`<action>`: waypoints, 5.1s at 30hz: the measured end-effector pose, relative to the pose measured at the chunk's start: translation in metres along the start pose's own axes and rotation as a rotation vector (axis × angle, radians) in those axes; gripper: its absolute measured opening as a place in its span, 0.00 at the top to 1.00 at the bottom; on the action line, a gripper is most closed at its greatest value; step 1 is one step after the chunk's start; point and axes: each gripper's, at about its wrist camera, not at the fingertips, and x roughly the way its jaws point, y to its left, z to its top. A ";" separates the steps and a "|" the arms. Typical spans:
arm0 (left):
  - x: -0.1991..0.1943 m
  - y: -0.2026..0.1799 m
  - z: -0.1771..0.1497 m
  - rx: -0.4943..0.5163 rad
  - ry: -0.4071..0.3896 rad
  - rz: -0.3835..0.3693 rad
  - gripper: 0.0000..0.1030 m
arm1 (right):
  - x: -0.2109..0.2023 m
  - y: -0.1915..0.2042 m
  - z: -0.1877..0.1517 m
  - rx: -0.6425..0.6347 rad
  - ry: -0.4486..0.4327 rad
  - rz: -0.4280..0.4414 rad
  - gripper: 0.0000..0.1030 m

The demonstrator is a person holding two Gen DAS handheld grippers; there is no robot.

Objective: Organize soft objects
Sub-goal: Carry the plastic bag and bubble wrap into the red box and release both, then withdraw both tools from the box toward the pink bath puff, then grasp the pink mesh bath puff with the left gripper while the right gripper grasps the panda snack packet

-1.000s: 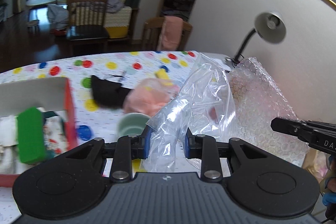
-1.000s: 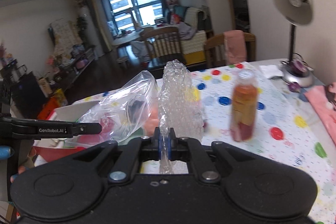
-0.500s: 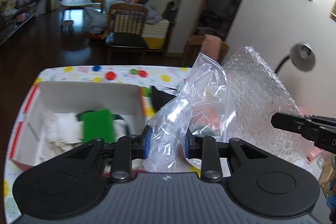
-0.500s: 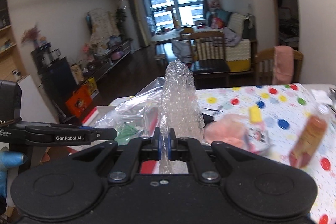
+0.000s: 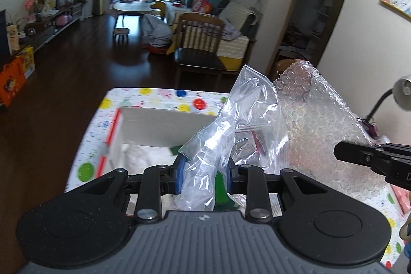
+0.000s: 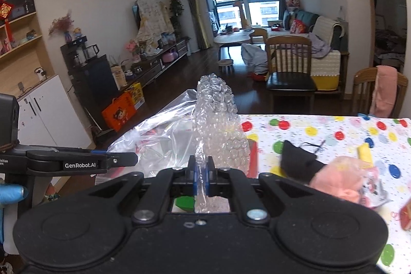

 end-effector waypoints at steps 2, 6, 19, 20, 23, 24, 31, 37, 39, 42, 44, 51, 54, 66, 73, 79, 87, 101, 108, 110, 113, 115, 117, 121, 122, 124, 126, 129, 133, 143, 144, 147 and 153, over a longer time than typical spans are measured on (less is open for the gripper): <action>-0.001 0.011 0.003 -0.002 -0.003 0.017 0.72 | 0.009 0.009 0.003 -0.006 0.006 0.008 0.96; 0.004 0.033 0.007 -0.007 -0.003 0.058 0.72 | 0.027 0.023 0.004 -0.010 0.024 0.021 0.96; 0.062 0.081 0.011 0.020 0.071 0.163 0.72 | 0.097 0.036 -0.012 0.026 0.139 -0.056 0.95; 0.069 0.083 0.011 0.020 0.083 0.163 0.72 | 0.101 0.035 -0.015 0.037 0.149 -0.055 0.95; 0.086 0.084 0.010 0.032 0.116 0.165 0.72 | 0.114 0.034 -0.023 0.044 0.184 -0.077 0.94; 0.091 0.084 0.009 0.038 0.126 0.164 0.72 | 0.119 0.034 -0.025 0.042 0.194 -0.088 0.94; 0.121 0.076 0.004 0.100 0.177 0.163 0.72 | 0.139 0.033 -0.038 0.060 0.239 -0.120 0.87; 0.141 0.074 -0.002 0.128 0.226 0.162 0.73 | 0.150 0.035 -0.041 0.035 0.262 -0.131 0.82; 0.146 0.075 -0.003 0.128 0.244 0.159 0.72 | 0.151 0.037 -0.043 0.025 0.268 -0.131 0.81; 0.150 0.076 -0.006 0.124 0.264 0.154 0.70 | 0.153 0.039 -0.043 0.014 0.272 -0.130 0.78; 0.150 0.077 -0.007 0.122 0.272 0.150 0.62 | 0.153 0.040 -0.044 0.004 0.268 -0.131 0.76; 0.143 0.076 -0.009 0.131 0.243 0.134 0.34 | 0.153 0.044 -0.041 -0.021 0.261 -0.131 0.66; 0.137 0.074 -0.008 0.138 0.238 0.118 0.34 | 0.150 0.046 -0.041 -0.027 0.251 -0.128 0.58; 0.092 0.061 -0.006 0.168 0.171 0.022 0.30 | 0.108 0.053 -0.031 -0.044 0.156 -0.095 0.29; 0.059 0.045 0.000 0.190 0.109 -0.038 0.21 | 0.068 0.058 -0.025 -0.055 0.091 -0.068 0.17; 0.041 0.022 0.002 0.221 0.084 -0.096 0.20 | 0.032 0.049 -0.026 -0.044 0.048 -0.082 0.10; 0.037 -0.022 -0.004 0.222 0.089 -0.169 0.17 | -0.012 0.008 -0.034 -0.006 0.004 -0.108 0.02; 0.066 -0.128 -0.014 0.182 0.095 -0.270 0.10 | -0.066 -0.110 -0.055 -0.003 0.031 -0.210 0.00; 0.093 -0.182 -0.009 0.200 0.110 -0.272 0.02 | -0.060 -0.168 -0.067 -0.013 0.070 -0.254 0.00; 0.104 -0.197 -0.008 0.208 0.125 -0.265 0.02 | -0.053 -0.182 -0.071 -0.022 0.088 -0.264 0.00; 0.122 -0.218 -0.005 0.226 0.156 -0.244 0.02 | -0.043 -0.200 -0.077 -0.041 0.112 -0.271 0.00; 0.134 -0.229 -0.004 0.217 0.194 -0.247 0.02 | -0.034 -0.210 -0.080 -0.056 0.129 -0.274 0.00; 0.148 -0.238 -0.002 0.200 0.239 -0.252 0.02 | -0.023 -0.216 -0.082 -0.077 0.149 -0.273 0.00; 0.173 -0.254 -0.003 0.200 0.300 -0.225 0.02 | -0.005 -0.228 -0.086 -0.124 0.168 -0.276 0.01; 0.179 -0.257 -0.002 0.199 0.316 -0.216 0.02 | -0.001 -0.232 -0.087 -0.124 0.171 -0.274 0.01; 0.193 -0.262 -0.001 0.186 0.351 -0.204 0.02 | 0.007 -0.239 -0.088 -0.120 0.178 -0.273 0.01; 0.207 -0.267 -0.001 0.182 0.383 -0.186 0.02 | 0.015 -0.244 -0.088 -0.120 0.186 -0.274 0.01; 0.226 -0.274 -0.001 0.198 0.413 -0.157 0.02 | 0.024 -0.253 -0.090 -0.111 0.202 -0.268 0.01; 0.250 -0.281 -0.002 0.209 0.446 -0.129 0.02 | 0.036 -0.262 -0.093 -0.103 0.219 -0.270 0.01; 0.298 -0.294 -0.009 0.215 0.512 -0.069 0.02 | 0.071 -0.283 -0.103 -0.079 0.251 -0.284 0.04; 0.302 -0.295 -0.009 0.218 0.516 -0.065 0.02 | 0.074 -0.284 -0.104 -0.074 0.250 -0.284 0.05; 0.313 -0.294 -0.009 0.229 0.518 -0.040 0.02 | 0.081 -0.288 -0.104 -0.070 0.246 -0.283 0.06; 0.329 -0.286 -0.011 0.218 0.523 0.013 0.02 | 0.091 -0.296 -0.105 -0.037 0.243 -0.283 0.12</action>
